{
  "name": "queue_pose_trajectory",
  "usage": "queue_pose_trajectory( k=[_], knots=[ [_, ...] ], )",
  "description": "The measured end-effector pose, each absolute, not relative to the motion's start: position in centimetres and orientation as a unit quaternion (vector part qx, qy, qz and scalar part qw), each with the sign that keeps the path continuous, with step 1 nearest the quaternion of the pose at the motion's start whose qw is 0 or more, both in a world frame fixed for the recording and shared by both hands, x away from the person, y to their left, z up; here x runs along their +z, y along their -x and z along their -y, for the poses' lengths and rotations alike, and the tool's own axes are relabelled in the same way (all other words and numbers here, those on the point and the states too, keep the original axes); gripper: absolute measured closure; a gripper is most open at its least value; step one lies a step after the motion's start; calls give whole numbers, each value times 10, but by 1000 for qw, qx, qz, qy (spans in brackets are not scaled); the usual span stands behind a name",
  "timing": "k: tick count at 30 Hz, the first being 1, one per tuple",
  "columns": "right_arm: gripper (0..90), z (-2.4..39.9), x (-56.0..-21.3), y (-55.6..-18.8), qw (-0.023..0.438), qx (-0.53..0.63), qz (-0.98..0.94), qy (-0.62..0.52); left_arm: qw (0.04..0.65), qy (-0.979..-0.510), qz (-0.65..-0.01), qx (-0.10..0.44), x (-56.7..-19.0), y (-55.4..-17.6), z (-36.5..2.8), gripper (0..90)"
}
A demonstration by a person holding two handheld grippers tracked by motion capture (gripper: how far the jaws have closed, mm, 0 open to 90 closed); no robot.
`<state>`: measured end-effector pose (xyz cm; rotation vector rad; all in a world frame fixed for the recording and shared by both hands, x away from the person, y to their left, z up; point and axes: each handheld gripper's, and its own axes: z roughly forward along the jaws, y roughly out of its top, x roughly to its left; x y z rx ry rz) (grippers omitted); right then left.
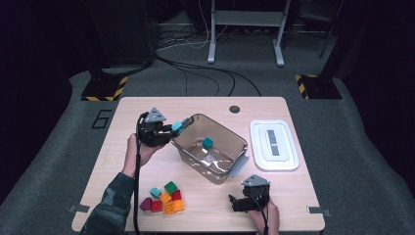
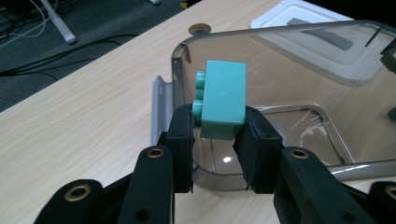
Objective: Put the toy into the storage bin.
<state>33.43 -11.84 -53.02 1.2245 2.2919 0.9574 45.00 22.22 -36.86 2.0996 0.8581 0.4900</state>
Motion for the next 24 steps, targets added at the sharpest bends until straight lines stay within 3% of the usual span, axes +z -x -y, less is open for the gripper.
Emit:
queue_pose_trajectory(
  k=[12,18,24],
  knots=[
    [0,118,-530,-334,184,340,-813,-435,386,-840,-341,173,-380,-462,-210,652],
    [0,118,-530,-334,184,340,-813,-435,383,-836,-349,181,-377,-459,-213,414],
    [0,118,-530,-334,184,340,-813,-435,396,-828,-352,183,-372,-447,-220,285]
  ],
)
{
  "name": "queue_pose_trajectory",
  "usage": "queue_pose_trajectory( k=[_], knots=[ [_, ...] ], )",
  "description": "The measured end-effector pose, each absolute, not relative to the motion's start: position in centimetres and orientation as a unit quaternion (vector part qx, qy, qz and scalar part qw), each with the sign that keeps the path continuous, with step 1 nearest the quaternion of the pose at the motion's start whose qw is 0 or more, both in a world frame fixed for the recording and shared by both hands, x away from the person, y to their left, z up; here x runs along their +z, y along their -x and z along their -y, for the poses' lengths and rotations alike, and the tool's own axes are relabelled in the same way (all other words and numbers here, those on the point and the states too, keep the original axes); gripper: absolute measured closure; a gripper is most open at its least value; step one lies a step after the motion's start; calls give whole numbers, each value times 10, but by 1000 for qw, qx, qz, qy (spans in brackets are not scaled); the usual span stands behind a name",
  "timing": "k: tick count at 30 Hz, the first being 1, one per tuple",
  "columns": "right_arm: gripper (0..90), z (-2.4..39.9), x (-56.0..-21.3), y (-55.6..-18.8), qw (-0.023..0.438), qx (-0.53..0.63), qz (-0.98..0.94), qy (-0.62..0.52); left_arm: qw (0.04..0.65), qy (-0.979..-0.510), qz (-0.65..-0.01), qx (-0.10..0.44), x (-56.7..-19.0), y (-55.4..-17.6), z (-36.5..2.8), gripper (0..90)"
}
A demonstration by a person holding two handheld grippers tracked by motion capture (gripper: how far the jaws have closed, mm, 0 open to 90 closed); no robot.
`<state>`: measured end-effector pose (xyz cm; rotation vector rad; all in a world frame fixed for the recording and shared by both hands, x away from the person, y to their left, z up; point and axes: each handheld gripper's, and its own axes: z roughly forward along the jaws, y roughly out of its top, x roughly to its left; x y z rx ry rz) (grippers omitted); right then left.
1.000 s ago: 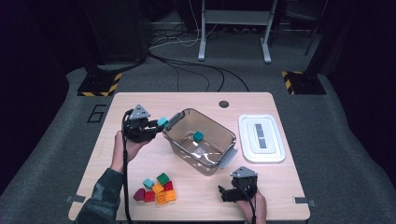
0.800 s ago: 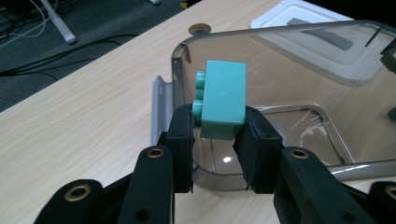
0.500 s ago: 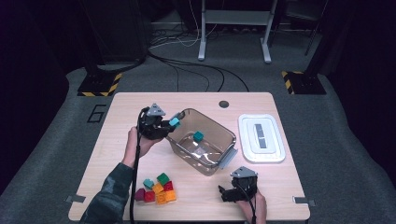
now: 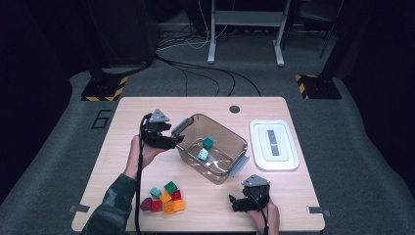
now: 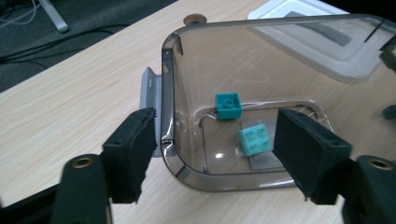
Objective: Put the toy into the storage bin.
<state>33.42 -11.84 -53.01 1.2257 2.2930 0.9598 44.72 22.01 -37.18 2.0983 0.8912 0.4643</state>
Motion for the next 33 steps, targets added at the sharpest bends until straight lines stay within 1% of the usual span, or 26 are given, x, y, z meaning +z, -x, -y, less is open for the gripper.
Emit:
queue_pose_trajectory(
  k=[5,11,21,30,33],
  knots=[
    [0,118,-530,-334,184,340,-813,-435,396,-826,-355,185,-372,-434,-231,213],
    [0,118,-530,-334,184,340,-813,-435,399,-819,-367,190,-379,-418,-249,149],
    [0,118,-530,-334,184,340,-813,-435,391,-806,-398,198,-403,-384,-277,94],
    [0,118,-530,-334,184,341,-811,-438,383,-789,-444,183,-442,-360,-298,66],
    [0,118,-530,-334,184,341,-810,-439,377,-790,-450,177,-452,-354,-301,62]
  ],
)
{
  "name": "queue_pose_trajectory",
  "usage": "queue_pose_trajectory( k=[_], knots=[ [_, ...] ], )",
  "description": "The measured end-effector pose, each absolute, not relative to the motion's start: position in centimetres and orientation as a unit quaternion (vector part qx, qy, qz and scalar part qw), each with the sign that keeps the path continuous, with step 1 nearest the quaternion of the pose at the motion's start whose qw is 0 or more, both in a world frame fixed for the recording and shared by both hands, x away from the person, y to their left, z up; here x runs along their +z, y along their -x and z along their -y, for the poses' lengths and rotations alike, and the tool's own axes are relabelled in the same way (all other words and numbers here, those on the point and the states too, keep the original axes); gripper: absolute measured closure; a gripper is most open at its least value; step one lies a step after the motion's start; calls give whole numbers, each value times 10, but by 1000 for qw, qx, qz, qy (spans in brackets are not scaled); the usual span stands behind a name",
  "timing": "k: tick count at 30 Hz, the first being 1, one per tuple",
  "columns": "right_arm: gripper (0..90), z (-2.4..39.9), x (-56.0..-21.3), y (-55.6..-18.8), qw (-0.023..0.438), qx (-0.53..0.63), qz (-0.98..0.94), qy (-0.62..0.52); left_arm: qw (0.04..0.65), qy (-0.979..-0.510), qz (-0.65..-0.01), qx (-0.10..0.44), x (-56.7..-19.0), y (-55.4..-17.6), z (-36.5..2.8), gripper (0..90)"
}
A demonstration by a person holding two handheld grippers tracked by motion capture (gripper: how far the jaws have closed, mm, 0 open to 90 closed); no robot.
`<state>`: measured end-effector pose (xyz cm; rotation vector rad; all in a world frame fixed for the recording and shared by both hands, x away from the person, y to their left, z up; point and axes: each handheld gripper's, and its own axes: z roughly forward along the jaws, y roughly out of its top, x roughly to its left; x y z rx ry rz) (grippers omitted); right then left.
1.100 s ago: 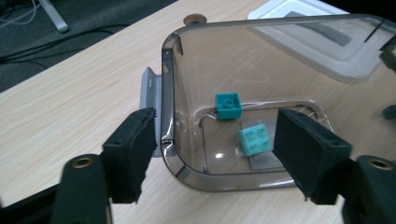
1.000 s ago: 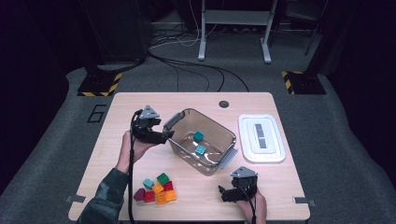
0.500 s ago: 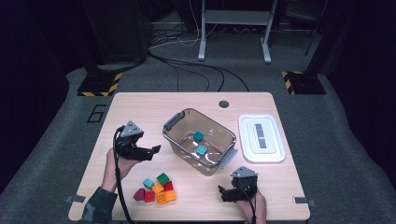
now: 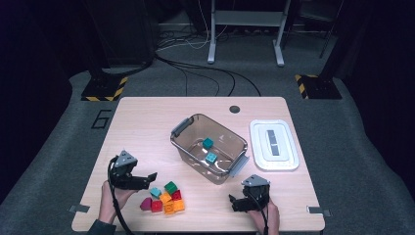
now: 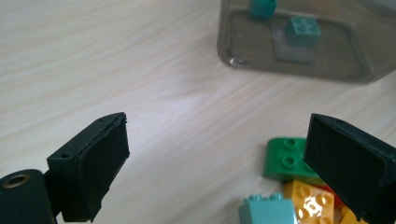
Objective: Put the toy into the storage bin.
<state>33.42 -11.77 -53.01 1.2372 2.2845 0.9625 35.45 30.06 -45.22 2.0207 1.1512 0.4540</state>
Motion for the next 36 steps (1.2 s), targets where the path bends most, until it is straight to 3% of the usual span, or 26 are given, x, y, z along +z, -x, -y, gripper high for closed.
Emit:
queue_pose_trajectory(
  k=[20,25,36],
  knots=[
    [0,118,-530,-334,185,341,-811,-439,337,-809,-463,133,-499,-338,-293,1],
    [0,118,-530,-334,185,341,-810,-439,342,-813,-454,123,-498,-338,-292,229],
    [0,118,-530,-334,185,341,-810,-439,328,-823,-450,113,-500,-343,-288,408]
  ],
)
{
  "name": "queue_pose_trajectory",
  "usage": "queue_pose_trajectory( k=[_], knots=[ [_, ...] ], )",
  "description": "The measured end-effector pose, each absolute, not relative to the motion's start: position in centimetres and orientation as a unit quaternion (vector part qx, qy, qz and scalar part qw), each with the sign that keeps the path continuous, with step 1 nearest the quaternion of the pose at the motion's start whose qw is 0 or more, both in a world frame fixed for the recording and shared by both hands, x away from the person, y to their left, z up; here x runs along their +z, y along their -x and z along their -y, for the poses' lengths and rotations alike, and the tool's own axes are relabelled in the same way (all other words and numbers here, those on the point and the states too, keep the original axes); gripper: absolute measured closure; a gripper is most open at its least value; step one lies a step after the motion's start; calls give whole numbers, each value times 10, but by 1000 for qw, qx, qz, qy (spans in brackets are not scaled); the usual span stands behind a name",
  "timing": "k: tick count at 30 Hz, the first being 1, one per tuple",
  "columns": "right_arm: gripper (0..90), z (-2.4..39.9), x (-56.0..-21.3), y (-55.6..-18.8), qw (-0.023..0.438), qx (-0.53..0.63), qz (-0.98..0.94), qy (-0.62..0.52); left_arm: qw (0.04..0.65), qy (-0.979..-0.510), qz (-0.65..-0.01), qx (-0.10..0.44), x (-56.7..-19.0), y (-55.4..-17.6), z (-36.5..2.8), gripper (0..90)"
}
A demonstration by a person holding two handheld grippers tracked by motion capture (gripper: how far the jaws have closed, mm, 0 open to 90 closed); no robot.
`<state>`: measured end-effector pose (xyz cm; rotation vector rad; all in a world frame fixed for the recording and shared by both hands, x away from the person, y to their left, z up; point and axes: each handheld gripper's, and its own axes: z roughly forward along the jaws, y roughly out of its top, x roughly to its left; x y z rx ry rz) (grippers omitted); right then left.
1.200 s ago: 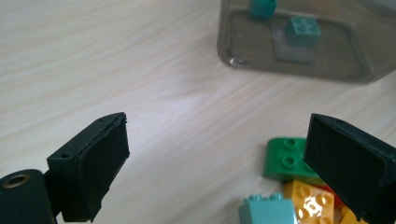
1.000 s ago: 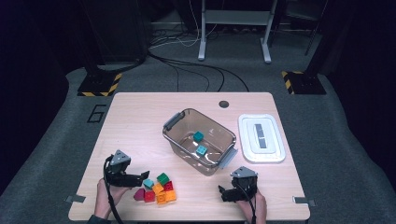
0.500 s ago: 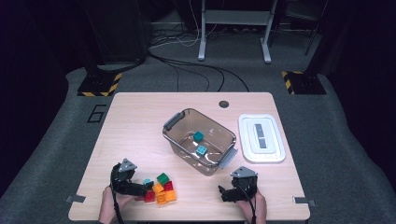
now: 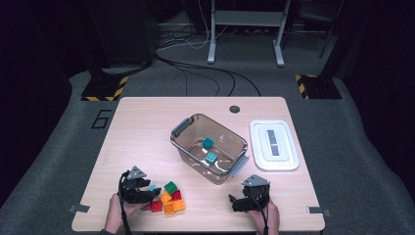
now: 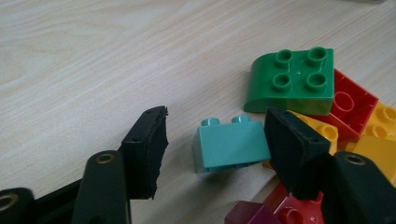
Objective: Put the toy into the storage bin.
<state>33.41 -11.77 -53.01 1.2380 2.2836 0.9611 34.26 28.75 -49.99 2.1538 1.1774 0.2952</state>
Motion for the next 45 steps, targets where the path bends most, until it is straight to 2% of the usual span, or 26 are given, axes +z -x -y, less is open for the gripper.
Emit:
queue_pose_trajectory(
  k=[8,14,45],
  knots=[
    [0,118,-530,-334,185,341,-811,-439,318,-823,-456,115,-504,-348,-291,552],
    [0,119,-530,-334,186,340,-814,-434,320,-823,-453,121,-502,-350,-291,583],
    [0,118,-530,-334,185,341,-811,-439,353,-816,-433,147,-476,-361,-290,589]
  ],
)
